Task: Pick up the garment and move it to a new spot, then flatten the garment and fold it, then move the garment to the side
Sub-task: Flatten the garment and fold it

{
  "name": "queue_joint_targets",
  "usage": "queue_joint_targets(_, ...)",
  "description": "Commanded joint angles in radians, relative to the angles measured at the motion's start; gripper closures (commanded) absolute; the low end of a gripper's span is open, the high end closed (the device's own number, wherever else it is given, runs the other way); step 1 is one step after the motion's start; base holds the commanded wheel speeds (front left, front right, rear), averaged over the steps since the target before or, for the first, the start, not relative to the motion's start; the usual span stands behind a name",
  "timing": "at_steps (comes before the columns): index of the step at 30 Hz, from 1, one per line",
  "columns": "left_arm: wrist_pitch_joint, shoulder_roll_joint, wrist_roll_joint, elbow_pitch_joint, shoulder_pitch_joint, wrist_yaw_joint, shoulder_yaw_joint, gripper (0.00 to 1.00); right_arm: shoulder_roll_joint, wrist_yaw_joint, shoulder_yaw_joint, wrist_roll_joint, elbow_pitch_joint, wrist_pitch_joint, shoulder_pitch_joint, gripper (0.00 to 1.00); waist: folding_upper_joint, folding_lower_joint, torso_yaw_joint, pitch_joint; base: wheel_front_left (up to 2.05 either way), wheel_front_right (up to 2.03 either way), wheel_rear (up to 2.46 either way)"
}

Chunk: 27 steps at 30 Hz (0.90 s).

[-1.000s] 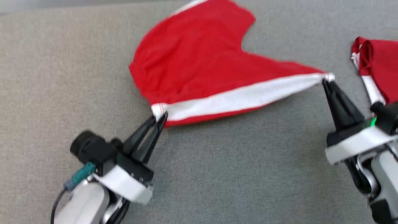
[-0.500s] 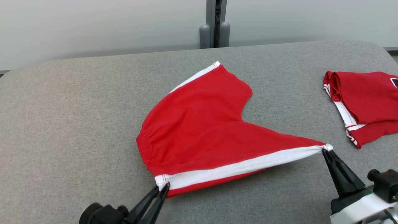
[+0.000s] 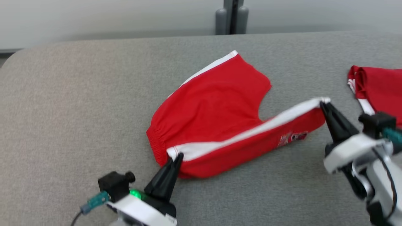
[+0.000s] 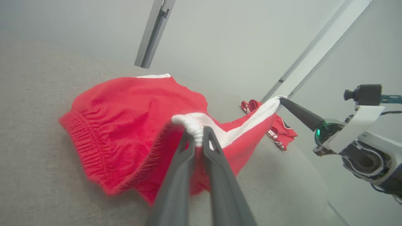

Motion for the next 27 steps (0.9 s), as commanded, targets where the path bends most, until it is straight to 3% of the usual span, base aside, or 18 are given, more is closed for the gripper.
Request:
queue_joint_targets(1,0.008,-0.011,-0.047,0.011,-0.043,0.0,0.01,1.0,-0.007,0.0,0.017,0.003,0.046,0.013,-0.072,1.0,0.0,0.0,0.033,0.037,0.0,0.0,0.0)
queue_joint_targets(9,0.02,-0.097,-0.21,0.075,-0.188,0.0,0.082,1.0,-0.002,0.0,0.11,0.032,0.277,0.032,-0.385,1.0,0.0,0.0,0.113,0.132,0.0,0.0,0.0)
queue_joint_targets(21,0.03,-0.161,-0.298,0.208,-0.358,0.023,0.112,1.0,0.015,0.0,0.297,0.07,0.539,0.015,-0.692,1.0,0.0,0.0,0.207,0.242,0.0,0.0,0.0)
queue_joint_targets(23,0.037,-0.164,-0.311,0.219,-0.368,0.024,0.108,0.98,0.017,0.0,0.309,0.073,0.556,0.012,-0.708,1.0,0.0,0.0,0.213,0.25,0.0,0.0,0.0)
queue_joint_targets(25,0.052,-0.169,-0.324,0.247,-0.407,0.026,0.088,0.87,0.02,0.0,0.354,0.08,0.603,0.004,-0.76,1.0,0.0,0.0,0.228,0.278,0.0,0.0,0.0)
queue_joint_targets(27,0.063,-0.172,-0.333,0.26,-0.43,0.027,0.072,0.87,0.02,0.0,0.379,0.085,0.63,-0.002,-0.789,1.0,0.0,0.0,0.237,0.295,0.0,0.0,0.0)
